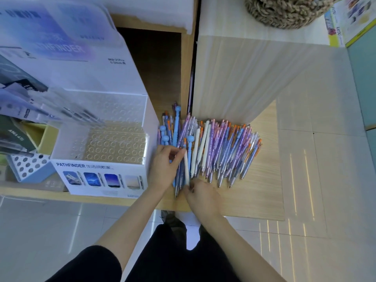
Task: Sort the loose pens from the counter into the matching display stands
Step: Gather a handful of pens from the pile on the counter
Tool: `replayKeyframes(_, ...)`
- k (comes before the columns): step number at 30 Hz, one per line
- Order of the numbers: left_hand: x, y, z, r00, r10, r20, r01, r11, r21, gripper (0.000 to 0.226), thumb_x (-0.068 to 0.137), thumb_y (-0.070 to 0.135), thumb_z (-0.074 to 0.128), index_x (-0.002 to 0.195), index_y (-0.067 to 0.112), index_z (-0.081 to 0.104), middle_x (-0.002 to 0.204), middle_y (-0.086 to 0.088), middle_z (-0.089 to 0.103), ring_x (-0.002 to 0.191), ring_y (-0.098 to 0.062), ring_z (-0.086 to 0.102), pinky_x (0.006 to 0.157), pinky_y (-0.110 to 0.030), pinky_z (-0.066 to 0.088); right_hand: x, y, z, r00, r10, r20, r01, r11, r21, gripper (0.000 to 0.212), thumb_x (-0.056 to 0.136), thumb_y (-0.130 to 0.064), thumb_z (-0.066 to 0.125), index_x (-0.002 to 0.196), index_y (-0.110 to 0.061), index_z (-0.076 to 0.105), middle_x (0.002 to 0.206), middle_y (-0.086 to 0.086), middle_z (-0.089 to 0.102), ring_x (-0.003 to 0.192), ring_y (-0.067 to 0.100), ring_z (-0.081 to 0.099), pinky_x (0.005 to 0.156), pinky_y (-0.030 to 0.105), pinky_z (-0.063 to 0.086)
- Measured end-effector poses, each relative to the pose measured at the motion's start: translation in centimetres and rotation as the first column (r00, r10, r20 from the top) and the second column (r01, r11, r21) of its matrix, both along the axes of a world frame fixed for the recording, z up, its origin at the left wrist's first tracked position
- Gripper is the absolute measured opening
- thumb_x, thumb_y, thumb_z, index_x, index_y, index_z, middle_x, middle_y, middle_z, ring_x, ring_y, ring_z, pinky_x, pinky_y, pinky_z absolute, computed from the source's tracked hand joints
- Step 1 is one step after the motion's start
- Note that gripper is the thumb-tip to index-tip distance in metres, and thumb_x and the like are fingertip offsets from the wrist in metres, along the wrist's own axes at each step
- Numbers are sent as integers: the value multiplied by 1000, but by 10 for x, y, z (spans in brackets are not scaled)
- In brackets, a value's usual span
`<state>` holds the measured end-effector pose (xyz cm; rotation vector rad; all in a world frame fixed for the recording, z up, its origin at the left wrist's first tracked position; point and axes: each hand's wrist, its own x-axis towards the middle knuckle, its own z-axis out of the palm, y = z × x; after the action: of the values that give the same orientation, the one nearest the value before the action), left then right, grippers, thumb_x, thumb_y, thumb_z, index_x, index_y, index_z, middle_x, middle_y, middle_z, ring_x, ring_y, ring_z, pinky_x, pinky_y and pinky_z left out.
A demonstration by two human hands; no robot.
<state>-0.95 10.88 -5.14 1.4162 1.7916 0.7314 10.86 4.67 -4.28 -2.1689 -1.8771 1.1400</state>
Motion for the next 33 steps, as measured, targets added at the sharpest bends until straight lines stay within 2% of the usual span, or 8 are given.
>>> replayKeyframes(3,-6,-13,3,992,99,79,-99,995,-5,32,91,34,59,114,13,54,110,2,51,101,-7,51,86,-20,40,7,11,11,986,-163,-36,167,975,144,20,95,-30,54,77,-21,50,57,-12,47,45,-2,41,37,14,24)
replayKeyframes(7,-3,-17,3,997,39,66,-34,996,-84,76,78,41,72,136,6,39,128,-10,48,124,-21,44,104,-37,40,24,45,16,953,-300,43,278,921,274,23,95,-34,55,78,-19,51,62,-5,54,51,9,50,44,20,33)
replayKeyframes(13,13,-6,-6,982,112,-153,-138,976,-168,103,69,38,82,146,5,22,140,-16,34,131,-29,35,108,-39,34,34,54,3,967,-245,66,214,928,305,30,94,-36,56,112,-12,57,105,4,56,86,20,57,60,27,40)
replayKeyframes(16,23,4,-8,966,159,-203,-201,957,-209,105,67,39,82,145,1,22,137,-20,35,128,-33,34,109,-44,32,38,52,-3,967,-255,5,241,922,303,37,91,-39,60,117,-14,54,109,3,56,95,20,56,64,26,38)
replayKeyframes(22,32,20,-8,929,187,-321,-275,927,-256,106,67,54,77,142,2,24,130,-19,38,125,-35,37,106,-43,30,48,60,-5,983,-162,-82,177,956,234,47,90,-43,61,122,-13,46,118,4,51,90,17,55,66,31,45)
replayKeyframes(28,25,13,-10,975,159,-155,-190,959,-212,79,76,42,75,131,1,37,120,-19,41,114,-26,39,94,-32,37,53,62,-4,983,-134,-128,158,967,201,44,91,-40,60,123,-14,43,117,3,49,74,12,49,61,29,41)
replayKeyframes(30,19,15,-7,984,139,-111,-161,961,-225,65,79,38,73,124,3,43,117,-18,43,102,-18,40,79,-21,34,55,63,-5,981,-133,-143,159,969,190,43,92,-40,59,123,-15,43,117,3,49,73,12,49,61,29,40)
replayKeyframes(33,14,17,-2,987,112,-118,-139,957,-255,55,81,35,72,120,5,47,115,-16,45,86,-9,34,72,-20,31,56,64,-4,978,-127,-163,156,970,186,43,92,-39,60,123,-15,44,115,3,49,71,11,48,61,28,39)
